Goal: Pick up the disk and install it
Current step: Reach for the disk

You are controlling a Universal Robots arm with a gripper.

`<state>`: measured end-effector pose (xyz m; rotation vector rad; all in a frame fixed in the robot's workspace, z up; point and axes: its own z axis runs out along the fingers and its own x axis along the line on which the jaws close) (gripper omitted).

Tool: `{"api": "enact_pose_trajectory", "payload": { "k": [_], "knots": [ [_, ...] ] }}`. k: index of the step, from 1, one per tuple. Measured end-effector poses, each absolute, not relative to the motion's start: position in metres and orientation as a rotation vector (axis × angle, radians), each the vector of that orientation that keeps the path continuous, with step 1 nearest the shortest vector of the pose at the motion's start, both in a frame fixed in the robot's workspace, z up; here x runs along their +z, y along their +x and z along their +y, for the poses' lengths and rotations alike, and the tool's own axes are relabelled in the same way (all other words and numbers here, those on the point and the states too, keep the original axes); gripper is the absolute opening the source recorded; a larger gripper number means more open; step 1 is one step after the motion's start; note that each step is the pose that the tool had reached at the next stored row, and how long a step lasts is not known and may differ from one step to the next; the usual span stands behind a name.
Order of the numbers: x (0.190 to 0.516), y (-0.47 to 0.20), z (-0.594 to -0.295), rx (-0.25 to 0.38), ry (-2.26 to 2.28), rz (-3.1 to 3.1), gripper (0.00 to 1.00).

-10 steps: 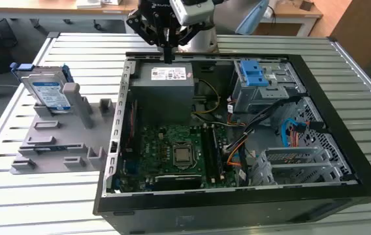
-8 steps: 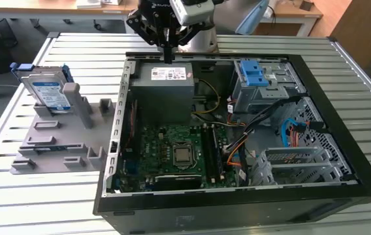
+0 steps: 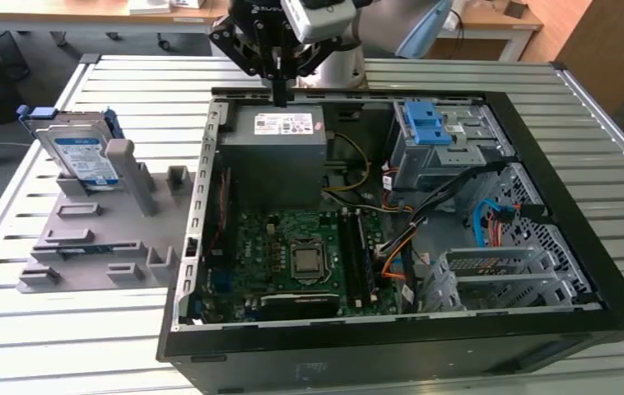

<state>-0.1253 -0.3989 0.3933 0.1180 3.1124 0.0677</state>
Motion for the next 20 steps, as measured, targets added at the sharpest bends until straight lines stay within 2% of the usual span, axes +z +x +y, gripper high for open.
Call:
{"api": "enact_pose_trajectory", "payload": {
  "k": [20],
  "knots": [
    [0.3925,-0.1327,-0.3989,0.068,0.118,3.112,0.11]
  ]
}}
